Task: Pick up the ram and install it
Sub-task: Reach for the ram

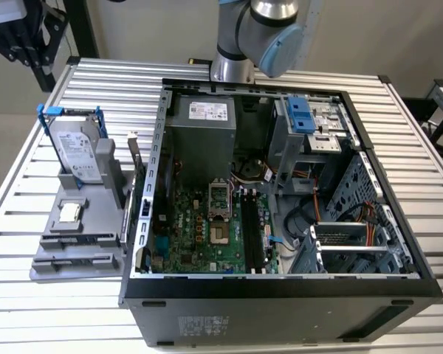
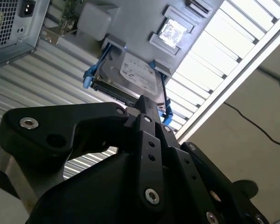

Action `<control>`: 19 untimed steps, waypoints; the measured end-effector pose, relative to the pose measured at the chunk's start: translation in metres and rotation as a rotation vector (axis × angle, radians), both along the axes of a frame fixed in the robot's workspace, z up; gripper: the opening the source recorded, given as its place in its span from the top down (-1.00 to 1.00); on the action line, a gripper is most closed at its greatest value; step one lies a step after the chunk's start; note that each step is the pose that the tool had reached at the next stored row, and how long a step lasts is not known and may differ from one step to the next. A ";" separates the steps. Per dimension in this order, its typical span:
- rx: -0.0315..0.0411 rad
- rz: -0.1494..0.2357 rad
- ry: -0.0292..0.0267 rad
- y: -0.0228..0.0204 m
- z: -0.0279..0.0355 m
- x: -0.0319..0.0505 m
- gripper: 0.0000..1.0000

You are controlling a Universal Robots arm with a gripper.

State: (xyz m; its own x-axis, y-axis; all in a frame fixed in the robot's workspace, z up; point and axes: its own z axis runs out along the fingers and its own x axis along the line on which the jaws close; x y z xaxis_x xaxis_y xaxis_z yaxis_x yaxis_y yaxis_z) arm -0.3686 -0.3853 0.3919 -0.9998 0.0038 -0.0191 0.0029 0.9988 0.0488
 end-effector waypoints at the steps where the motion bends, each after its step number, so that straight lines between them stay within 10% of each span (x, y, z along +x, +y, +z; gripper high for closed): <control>1: 0.0000 0.000 0.0000 -0.0010 0.0000 0.0000 1.00; 19: -0.0001 0.000 0.0001 -0.0247 -0.0008 0.0001 1.00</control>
